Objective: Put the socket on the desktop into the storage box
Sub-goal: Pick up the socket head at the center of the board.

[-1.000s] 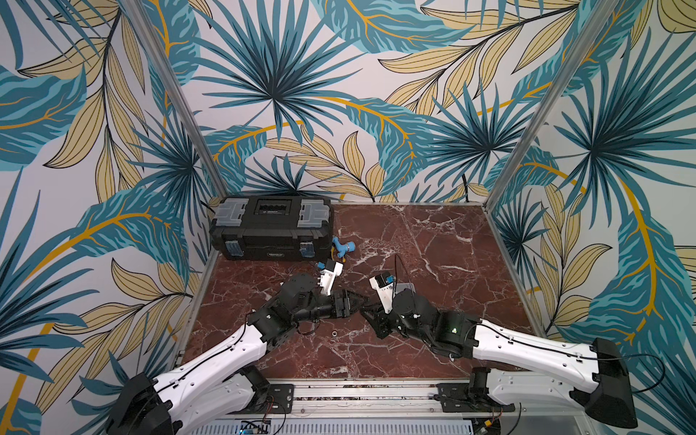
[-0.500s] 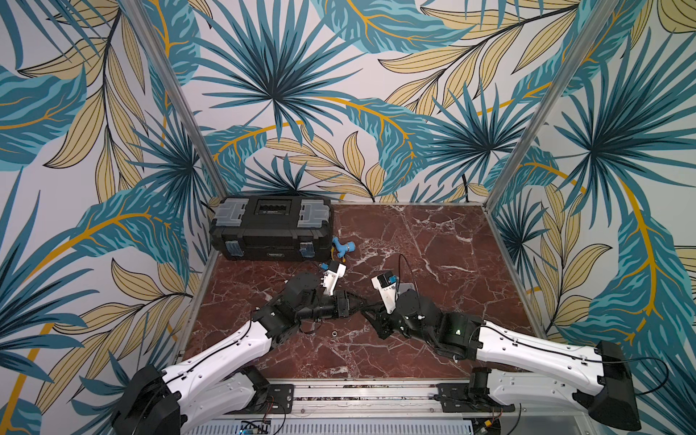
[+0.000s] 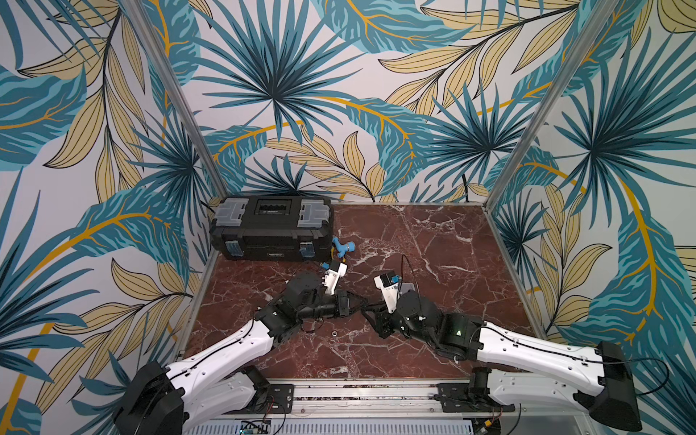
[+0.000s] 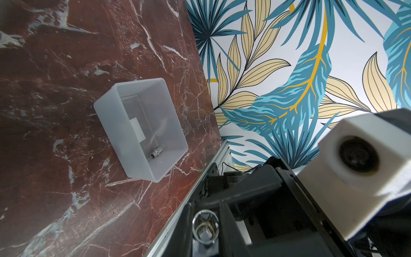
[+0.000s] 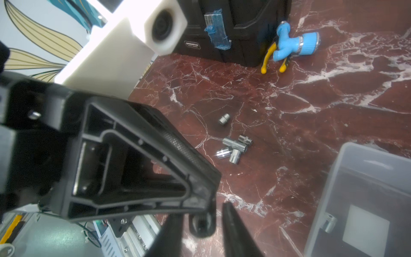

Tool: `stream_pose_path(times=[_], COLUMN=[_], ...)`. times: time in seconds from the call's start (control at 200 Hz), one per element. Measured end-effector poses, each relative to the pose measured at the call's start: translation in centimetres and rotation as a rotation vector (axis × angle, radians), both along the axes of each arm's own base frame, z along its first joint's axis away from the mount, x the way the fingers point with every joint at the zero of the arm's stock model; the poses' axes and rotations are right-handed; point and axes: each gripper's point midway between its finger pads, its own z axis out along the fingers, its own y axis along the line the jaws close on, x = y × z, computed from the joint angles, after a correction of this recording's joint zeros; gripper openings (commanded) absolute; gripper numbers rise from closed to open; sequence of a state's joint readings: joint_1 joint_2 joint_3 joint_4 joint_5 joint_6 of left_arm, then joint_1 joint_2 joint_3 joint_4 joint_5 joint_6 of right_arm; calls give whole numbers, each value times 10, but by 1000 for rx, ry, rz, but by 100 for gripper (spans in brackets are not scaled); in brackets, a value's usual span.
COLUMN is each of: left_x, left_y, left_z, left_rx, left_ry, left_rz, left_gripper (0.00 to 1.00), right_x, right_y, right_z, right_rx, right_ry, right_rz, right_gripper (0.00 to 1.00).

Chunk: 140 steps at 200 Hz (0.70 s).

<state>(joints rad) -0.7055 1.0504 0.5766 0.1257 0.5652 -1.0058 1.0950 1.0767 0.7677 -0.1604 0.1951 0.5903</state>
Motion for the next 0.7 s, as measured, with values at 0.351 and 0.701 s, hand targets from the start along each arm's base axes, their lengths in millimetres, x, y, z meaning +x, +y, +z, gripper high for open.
stream_pose_path(times=[0.351,0.701], left_x=[1,0], left_y=[-2,-3], left_z=[-3,-3], left_rx=[-26,-44], left_ry=[32,41], left_rz=[1,-1], left_gripper=[0,0], right_x=[-5,-5], right_y=[-10,-4], right_z=[-8,-11], right_rx=[3,2], right_ry=[3,15], right_rz=[-2,15], right_gripper=[56,27])
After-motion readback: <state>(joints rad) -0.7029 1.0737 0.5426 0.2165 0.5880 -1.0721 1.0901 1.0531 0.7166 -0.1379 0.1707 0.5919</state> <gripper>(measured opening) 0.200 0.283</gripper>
